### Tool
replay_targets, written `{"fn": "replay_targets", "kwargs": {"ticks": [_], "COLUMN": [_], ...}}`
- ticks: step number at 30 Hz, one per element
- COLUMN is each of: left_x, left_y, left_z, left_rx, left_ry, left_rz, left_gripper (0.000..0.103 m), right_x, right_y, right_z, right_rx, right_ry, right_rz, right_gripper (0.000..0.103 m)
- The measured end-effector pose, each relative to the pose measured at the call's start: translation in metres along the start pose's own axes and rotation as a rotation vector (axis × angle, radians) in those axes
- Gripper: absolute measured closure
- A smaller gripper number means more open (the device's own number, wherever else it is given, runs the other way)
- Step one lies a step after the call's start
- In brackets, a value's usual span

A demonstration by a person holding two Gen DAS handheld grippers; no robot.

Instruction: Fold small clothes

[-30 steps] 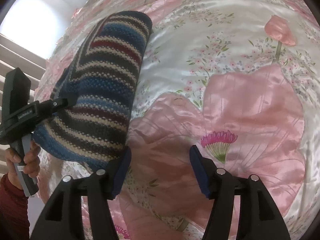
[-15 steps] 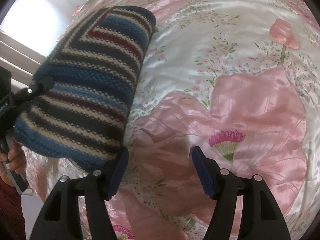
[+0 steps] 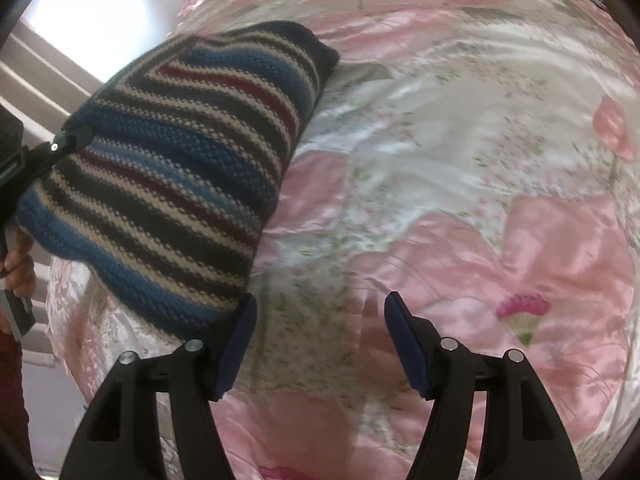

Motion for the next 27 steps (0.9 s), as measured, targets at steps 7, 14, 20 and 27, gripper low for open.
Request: {"fn": "replay_targets", "kwargs": {"ticks": [7, 14, 20, 27], "left_x": [-0.022, -0.029, -0.005, 0.003], "left_y": [0.05, 0.107, 0.139, 0.142], "left_z": [0.004, 0.001, -0.027, -0.039], "left_rx": [-0.029, -0.092, -0.111, -0.084], "left_ry": [-0.013, -0.003, 0.043, 0.027], "left_rz": [0.055, 0.08, 0.098, 0.103], "left_gripper": [0.078, 0.078, 0.078, 0.07], "right_x": [0.012, 0.018, 0.029, 0.038], "right_y": [0.024, 0.037, 0.05, 0.054], "right_z": [0.001, -0.003, -0.006, -0.01], "right_rx": [-0.057, -0.083, -0.119, -0.117], "right_ry": [0.019, 0.04, 0.06, 0.079], "right_rz": [-0.002, 0.0, -0.016, -0.03], "right_gripper": [0.036, 0.036, 0.036, 0.036]}}
Point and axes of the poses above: each gripper's, at about its wrist camera, not at the fingertips, and x roughly the way its jaws point, y to its left, z to its top, the point moved 10 cm from there along x, roughly the way its jaws point, and after that the axes turned 2 degrees about -z, right-handed, at the moved point
